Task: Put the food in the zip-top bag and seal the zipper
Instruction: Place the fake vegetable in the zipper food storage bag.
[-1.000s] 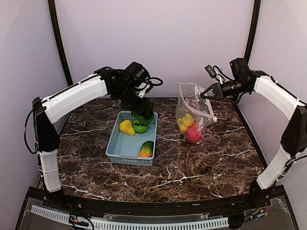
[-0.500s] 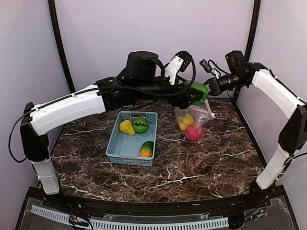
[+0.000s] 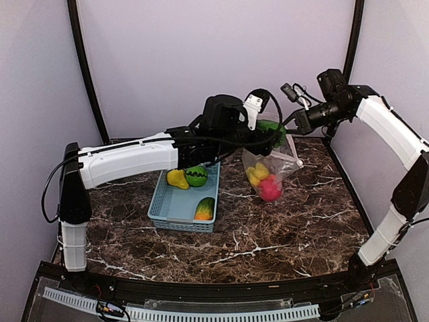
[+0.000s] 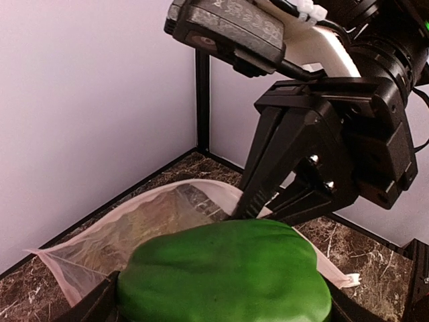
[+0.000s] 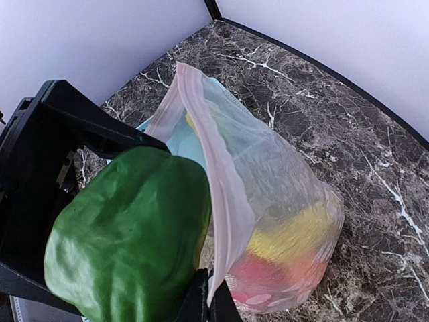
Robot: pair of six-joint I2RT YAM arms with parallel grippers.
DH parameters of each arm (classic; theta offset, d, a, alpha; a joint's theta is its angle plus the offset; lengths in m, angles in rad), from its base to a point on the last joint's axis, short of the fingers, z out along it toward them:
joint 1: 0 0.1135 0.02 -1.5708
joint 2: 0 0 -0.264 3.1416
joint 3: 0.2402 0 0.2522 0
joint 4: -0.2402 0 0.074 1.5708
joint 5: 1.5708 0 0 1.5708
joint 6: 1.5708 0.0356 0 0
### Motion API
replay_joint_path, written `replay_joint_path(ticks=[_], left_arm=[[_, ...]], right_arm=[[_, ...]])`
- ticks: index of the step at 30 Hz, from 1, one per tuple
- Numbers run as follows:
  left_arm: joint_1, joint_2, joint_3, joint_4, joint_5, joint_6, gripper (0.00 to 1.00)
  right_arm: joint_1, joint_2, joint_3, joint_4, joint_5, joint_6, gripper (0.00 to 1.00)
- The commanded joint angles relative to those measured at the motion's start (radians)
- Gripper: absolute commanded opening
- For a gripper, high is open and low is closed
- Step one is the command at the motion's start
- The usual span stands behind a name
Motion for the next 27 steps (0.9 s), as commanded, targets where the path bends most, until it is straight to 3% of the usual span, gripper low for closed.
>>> replay_joint_path(ticks=[1, 8, 13, 19, 24, 27], left_arm=[[-0.002, -0.036, -0.016, -0.044, -0.095, -0.034, 0.67], [-0.002, -0.001, 0.069, -0.136, -0.154, -0.049, 0.78], [-0.003, 0.016, 0.112, -0.127, -0.138, -0.02, 0.98], [-0.019, -0.028, 0.163, -0.165, -0.108, 0.066, 0.99], [-0.02, -0.163, 0.031, -0.186, -0.04, 0.073, 0.99], [-0.02, -0.303, -0.205, -0.152, -0.065, 0.033, 0.99]], right_arm=[[0.009, -0.079, -0.024, 0.0, -0.007, 0.0, 0.0], [0.012, -0.112, -0.03, 0.005, -0.004, 0.003, 0.0], [0.012, -0.101, -0.025, 0.003, 0.01, 0.0, 0.0], [0.012, -0.075, -0.037, 0.017, 0.017, 0.002, 0.0], [0.002, -0.074, -0.033, 0.021, 0.046, -0.016, 0.0], [-0.011, -0.073, -0.021, 0.021, 0.075, -0.033, 0.0]])
